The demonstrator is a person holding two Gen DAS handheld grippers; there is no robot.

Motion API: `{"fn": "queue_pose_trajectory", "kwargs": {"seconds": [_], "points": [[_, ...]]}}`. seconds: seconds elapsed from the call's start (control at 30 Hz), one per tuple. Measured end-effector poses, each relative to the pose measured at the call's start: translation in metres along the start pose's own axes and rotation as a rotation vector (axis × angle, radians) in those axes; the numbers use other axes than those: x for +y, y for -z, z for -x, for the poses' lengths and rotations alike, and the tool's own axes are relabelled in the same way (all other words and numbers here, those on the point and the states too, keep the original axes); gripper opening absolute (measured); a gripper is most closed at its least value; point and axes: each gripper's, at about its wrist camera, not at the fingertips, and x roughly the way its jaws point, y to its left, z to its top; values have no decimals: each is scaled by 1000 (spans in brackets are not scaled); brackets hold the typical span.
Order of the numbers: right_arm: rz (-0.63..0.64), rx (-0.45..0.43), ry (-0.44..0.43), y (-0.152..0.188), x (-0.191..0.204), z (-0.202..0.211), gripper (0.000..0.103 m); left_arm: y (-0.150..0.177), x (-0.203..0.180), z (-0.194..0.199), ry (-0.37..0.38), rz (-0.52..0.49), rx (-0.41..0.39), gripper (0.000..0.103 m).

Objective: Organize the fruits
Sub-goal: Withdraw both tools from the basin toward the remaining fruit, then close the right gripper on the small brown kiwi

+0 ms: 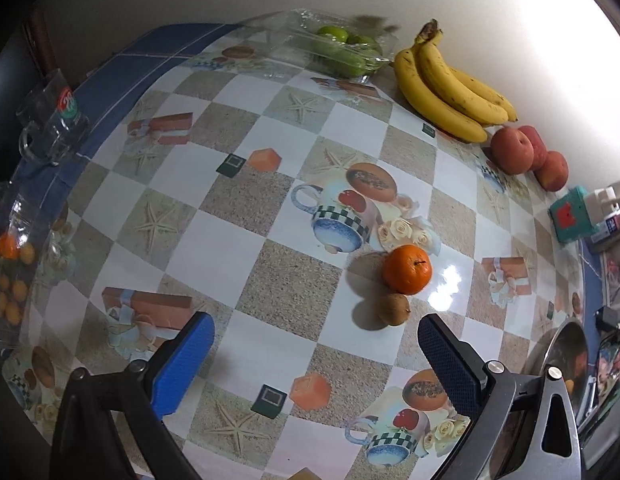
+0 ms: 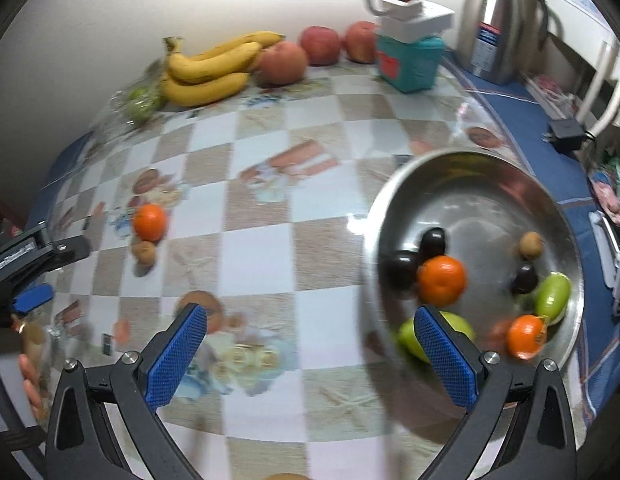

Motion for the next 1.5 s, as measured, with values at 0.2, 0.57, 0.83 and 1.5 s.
{"fn": "queue_pose_trajectory", "kwargs": {"seconds": [0.2, 0.57, 0.83, 1.5], "points": [[44, -1, -84, -3, 28, -7, 103, -7, 11, -1, 13, 25, -19, 103], [104, 59, -107, -17, 60, -40, 103, -10, 15, -34, -13, 42, 39, 103], [128, 96, -129, -30, 84, -65, 103, -17, 35, -42, -35, 91, 45, 103], [209, 123, -133, -40, 136, -101, 82, -27, 57, -42, -10, 150, 37, 103]]}}
